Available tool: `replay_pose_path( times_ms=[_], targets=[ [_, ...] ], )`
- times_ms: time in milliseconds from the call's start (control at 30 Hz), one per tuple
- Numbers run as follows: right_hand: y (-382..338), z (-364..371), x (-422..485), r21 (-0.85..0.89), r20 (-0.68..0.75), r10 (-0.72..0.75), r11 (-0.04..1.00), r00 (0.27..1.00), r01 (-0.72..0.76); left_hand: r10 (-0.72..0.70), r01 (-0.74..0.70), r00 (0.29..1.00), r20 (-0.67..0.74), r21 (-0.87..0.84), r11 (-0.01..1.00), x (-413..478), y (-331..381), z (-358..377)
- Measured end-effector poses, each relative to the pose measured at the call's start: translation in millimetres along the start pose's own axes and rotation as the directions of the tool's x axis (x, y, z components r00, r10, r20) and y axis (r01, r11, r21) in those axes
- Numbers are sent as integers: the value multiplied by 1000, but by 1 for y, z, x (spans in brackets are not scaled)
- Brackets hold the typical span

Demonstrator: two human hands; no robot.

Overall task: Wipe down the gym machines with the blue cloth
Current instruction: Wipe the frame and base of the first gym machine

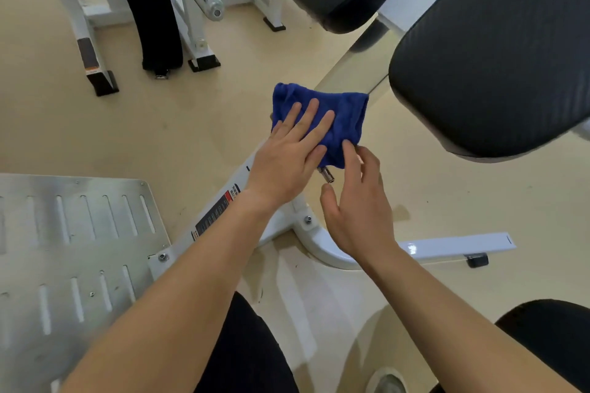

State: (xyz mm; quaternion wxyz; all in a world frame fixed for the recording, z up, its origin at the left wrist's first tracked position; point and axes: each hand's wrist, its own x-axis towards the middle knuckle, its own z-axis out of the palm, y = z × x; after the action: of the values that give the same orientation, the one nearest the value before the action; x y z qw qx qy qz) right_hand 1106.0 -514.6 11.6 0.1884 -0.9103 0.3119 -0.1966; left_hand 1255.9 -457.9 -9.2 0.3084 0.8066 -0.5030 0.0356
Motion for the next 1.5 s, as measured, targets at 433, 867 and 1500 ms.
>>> replay_pose_path(
  times_ms=[433,867,1500],
  targets=[
    [-7,28,38,291,45,282,914,958,-283,-207,199,978,-21,-193,961,22,5,-10],
    [-6,45,61,676,-94,578,635,811,-374,-86,71,996,-28,-360,930,27,4,-5],
    [-20,24,100,718,-195,569,638,799,-279,12,-32,997,-73,-283,958,87,35,-20]
  ],
)
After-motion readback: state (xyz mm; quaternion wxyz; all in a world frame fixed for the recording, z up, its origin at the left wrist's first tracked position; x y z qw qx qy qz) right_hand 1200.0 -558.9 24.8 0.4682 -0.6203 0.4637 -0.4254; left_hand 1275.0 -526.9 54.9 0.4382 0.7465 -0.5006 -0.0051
